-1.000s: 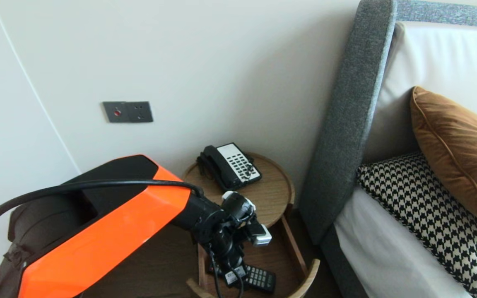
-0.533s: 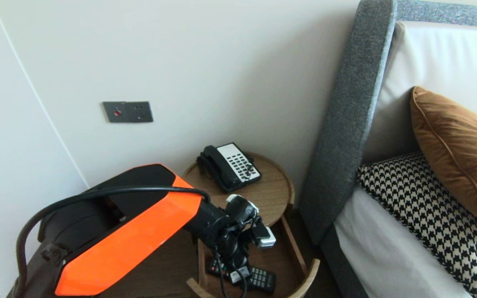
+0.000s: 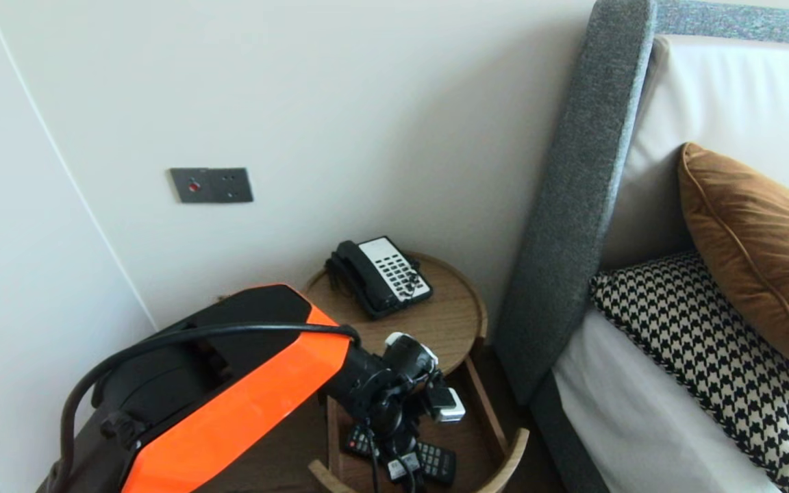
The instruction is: Take the remote control out of the drawer one by one and place them on the table
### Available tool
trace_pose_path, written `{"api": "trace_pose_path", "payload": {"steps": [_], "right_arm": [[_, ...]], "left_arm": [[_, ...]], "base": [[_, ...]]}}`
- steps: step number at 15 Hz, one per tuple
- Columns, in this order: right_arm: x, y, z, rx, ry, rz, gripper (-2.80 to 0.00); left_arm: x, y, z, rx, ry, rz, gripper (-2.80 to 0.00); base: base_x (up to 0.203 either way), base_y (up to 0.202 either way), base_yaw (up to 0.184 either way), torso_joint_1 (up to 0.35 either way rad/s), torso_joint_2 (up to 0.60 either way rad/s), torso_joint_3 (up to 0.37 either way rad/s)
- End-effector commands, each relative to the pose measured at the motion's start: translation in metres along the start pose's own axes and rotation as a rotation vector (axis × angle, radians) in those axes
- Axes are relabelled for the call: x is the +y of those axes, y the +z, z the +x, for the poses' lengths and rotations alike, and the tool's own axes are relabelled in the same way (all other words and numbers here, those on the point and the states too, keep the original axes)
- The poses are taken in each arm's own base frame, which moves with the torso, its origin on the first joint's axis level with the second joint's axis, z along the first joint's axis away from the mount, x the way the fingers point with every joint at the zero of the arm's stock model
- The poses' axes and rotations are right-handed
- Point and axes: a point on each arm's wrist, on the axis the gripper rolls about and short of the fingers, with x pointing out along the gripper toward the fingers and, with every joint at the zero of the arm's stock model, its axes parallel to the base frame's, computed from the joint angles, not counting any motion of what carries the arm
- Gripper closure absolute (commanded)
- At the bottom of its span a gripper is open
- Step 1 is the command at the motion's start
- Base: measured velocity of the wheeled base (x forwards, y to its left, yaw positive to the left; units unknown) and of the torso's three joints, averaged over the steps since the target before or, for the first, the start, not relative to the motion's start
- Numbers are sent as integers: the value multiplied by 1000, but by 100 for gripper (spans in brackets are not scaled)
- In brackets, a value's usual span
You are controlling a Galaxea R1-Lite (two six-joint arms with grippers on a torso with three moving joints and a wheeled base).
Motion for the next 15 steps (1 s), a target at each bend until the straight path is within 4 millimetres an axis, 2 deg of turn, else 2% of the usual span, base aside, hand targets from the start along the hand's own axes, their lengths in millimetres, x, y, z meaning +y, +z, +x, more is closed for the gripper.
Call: {"api": "trace_pose_path", "payload": {"steps": [1,7,11,15], "right_arm": [[0,0,0,-5,0,0,0],[0,0,0,-5,0,0,0],[0,0,0,-5,0,0,0],[0,0,0,-5,0,0,0]], "left_arm": [[0,-1,2,3,-2,-1,-280],[2,-3,3,29,36,6,-280],[5,3,8,33,66,15,-280],[-2,4,10,87,112,49,-280]], "base": [[0,0,0,0,0,0],[0,0,0,0,0,0],[0,0,0,0,0,0],[0,0,0,0,0,0]]}}
